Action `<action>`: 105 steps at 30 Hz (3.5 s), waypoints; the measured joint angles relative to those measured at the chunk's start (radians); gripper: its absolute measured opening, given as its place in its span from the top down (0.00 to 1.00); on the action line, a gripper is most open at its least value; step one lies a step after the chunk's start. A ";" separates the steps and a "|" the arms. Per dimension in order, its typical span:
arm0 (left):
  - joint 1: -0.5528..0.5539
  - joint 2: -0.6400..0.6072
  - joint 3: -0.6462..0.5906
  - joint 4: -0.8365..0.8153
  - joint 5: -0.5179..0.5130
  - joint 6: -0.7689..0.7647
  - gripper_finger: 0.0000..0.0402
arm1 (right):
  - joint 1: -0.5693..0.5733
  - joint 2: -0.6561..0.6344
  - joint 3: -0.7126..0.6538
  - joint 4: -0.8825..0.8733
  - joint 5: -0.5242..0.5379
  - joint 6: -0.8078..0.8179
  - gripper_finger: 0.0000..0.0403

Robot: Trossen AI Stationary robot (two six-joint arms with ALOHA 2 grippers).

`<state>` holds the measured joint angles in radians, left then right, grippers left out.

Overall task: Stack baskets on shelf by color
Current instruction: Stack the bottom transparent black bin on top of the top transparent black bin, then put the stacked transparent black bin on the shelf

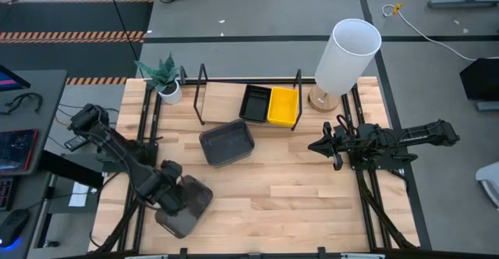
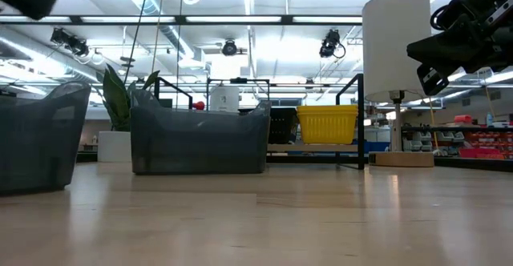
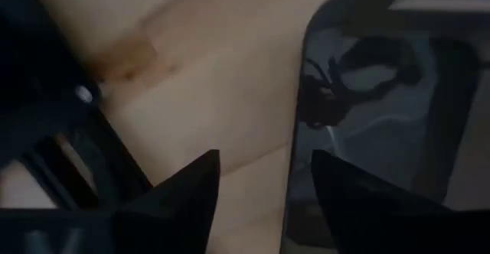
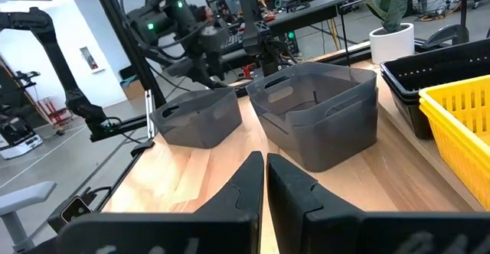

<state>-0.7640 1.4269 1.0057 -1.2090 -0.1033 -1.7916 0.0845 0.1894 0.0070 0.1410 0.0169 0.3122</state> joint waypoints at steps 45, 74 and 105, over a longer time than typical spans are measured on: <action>0.607 0.001 0.348 0.181 -0.384 1.215 0.98 | 0.000 0.000 0.000 0.000 0.000 0.000 0.94; 0.911 0.183 0.343 0.129 -0.074 1.639 0.92 | 0.000 0.000 0.000 0.002 0.000 0.000 0.94; 0.477 0.103 0.344 -0.042 -0.166 1.935 0.57 | 0.000 0.000 0.000 0.000 0.000 0.000 0.94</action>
<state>-0.2873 1.5296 1.3495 -1.2510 -0.2698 0.1429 0.0846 0.1894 0.0071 0.1413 0.0170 0.3122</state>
